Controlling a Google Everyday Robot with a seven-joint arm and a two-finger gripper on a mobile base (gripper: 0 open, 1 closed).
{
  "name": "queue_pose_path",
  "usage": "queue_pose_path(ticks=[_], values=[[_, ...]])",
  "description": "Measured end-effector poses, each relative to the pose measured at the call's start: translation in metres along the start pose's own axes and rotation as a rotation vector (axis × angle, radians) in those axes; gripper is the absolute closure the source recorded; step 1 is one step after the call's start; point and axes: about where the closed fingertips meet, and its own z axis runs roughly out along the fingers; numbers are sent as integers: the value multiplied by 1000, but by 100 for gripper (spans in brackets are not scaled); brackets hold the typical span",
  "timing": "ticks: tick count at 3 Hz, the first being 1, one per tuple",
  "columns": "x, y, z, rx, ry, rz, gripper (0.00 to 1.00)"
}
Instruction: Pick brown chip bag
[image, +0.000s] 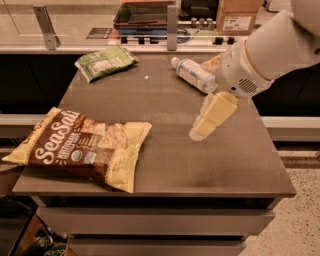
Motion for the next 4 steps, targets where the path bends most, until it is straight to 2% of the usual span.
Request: queue_pose_path(ticks=[1,2,3,4], values=[[-27,10,35,-35,-95,12,0],[-74,45,83,-68,-75,69,0],[-80,55,94,-61,-69,58,0],[-93,75,119,-87,-91,36,0]])
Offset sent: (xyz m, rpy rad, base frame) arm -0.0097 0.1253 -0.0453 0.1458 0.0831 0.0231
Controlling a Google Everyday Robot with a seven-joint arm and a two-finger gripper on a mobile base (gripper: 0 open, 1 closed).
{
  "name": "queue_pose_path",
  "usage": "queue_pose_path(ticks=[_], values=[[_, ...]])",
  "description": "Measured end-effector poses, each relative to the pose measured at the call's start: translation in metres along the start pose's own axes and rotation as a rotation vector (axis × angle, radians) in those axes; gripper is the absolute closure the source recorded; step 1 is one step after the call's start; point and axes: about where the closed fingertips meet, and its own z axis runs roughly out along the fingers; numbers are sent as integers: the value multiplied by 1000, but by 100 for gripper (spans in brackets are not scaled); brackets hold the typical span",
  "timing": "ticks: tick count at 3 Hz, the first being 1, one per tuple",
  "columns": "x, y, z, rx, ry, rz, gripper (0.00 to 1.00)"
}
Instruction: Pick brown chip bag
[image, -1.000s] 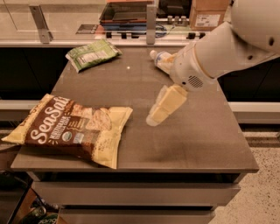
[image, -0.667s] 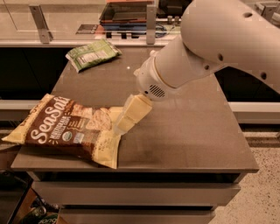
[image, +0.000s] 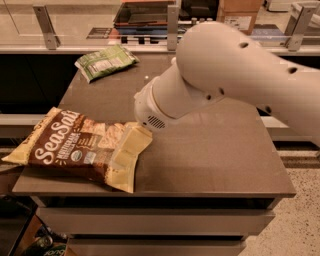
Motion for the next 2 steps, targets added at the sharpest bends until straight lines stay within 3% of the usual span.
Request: queue_pose_path(ticks=[1,2], values=[[-14,24,28,-32,-47,-21,0],[-35,37,41,-50,-55,-38,0]])
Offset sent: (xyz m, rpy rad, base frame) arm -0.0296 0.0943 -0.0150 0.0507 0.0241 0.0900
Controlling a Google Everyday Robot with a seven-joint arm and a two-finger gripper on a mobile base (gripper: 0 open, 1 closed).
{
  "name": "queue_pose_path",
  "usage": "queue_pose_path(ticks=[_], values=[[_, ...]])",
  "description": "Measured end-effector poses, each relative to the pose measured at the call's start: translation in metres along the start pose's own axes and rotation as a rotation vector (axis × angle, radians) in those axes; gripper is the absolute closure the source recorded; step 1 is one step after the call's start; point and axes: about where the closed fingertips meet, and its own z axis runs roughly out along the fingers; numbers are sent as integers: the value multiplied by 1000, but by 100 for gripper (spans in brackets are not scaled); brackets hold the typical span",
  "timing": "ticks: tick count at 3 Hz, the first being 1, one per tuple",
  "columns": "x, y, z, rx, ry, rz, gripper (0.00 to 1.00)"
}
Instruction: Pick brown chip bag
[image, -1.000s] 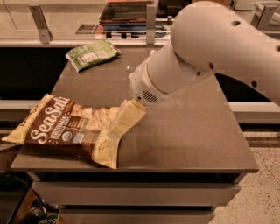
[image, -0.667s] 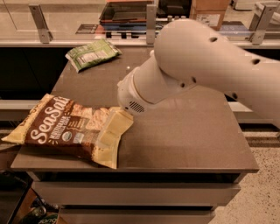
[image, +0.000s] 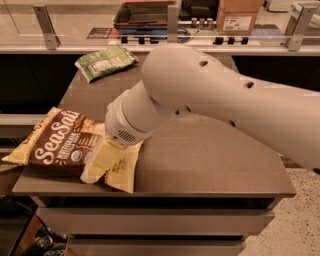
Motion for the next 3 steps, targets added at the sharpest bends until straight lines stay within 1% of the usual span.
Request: queue_pose_path(ticks=[1,2,3], values=[[-24,4,12,-11,39,-13,0],[-34,-8,37,-12,82,-2,0],[-27,-18,67,-47,101,27,0]])
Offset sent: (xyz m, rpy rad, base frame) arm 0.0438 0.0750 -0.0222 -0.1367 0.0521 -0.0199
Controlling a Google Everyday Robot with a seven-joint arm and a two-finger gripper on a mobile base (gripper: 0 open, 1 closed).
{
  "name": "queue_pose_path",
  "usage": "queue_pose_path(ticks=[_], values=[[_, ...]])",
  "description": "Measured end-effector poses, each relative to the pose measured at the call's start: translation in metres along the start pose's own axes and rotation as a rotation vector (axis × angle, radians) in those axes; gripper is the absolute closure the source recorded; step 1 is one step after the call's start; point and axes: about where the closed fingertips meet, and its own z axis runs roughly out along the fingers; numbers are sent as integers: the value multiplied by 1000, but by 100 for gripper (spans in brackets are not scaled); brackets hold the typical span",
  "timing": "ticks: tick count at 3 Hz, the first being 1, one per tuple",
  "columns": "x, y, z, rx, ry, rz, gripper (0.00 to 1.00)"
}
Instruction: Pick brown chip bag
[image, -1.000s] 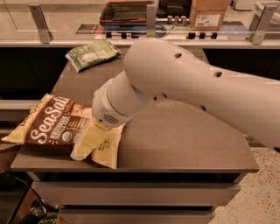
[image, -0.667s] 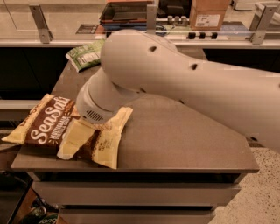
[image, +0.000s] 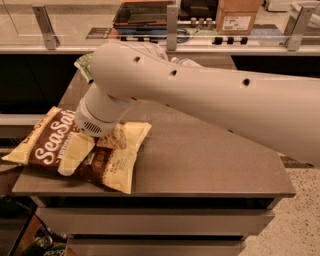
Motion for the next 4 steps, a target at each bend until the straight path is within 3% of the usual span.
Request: queue_pose_path(ticks=[1,4], values=[[0,2,2,-4,1,-2,18],[-3,4,1,-7,2,-9,87]])
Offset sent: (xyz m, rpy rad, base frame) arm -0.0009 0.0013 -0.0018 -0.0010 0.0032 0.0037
